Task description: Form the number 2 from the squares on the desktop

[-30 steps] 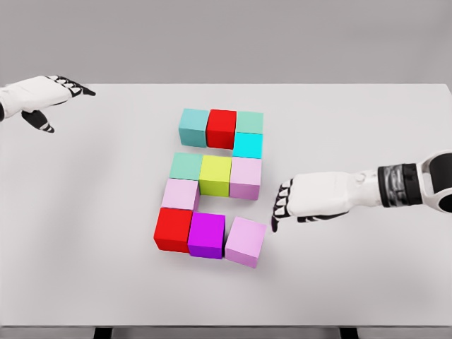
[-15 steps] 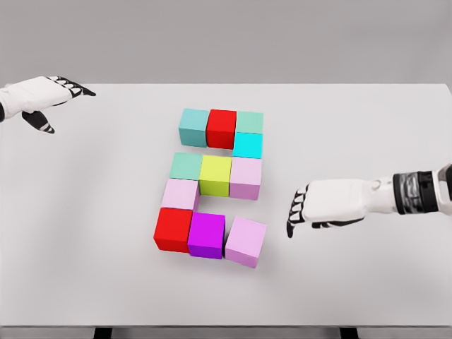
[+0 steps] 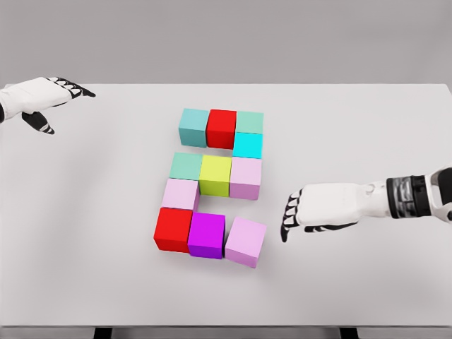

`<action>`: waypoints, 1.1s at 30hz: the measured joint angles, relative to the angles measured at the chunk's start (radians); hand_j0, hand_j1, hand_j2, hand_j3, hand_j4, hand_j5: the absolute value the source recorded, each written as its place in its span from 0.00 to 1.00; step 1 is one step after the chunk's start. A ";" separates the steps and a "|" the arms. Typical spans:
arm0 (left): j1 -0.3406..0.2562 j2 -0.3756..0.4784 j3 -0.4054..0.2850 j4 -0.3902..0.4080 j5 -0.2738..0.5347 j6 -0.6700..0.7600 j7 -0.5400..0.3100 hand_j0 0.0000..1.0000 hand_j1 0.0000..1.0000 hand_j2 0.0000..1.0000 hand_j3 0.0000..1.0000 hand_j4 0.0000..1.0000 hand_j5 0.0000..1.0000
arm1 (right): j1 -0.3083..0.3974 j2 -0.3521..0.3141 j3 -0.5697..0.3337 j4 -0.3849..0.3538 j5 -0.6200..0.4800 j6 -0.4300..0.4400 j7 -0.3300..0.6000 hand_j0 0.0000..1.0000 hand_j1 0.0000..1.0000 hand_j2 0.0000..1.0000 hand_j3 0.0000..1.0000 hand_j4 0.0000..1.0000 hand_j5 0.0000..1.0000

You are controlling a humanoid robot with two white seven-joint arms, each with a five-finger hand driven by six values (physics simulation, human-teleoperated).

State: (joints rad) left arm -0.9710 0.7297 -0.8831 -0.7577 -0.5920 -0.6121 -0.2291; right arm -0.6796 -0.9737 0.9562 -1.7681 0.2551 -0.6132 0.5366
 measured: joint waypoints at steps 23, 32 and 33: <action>0.006 0.003 0.006 0.002 0.001 0.000 0.000 1.00 1.00 1.00 1.00 1.00 1.00 | 0.003 0.058 0.014 0.004 0.028 0.000 -0.003 0.60 0.60 0.60 0.60 0.60 0.60; 0.006 0.003 0.008 0.005 0.001 0.000 0.000 1.00 1.00 1.00 1.00 1.00 1.00 | 0.003 0.075 0.014 0.005 0.027 0.001 -0.003 0.60 0.60 0.60 0.60 0.60 0.60; 0.006 0.003 0.009 0.006 0.001 0.000 0.000 1.00 1.00 1.00 1.00 1.00 1.00 | 0.003 0.075 0.014 0.005 0.029 0.001 -0.004 0.60 0.60 0.60 0.60 0.60 0.60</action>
State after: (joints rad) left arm -0.9649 0.7326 -0.8744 -0.7521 -0.5908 -0.6121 -0.2287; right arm -0.6765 -0.8984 0.9699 -1.7634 0.2842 -0.6123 0.5330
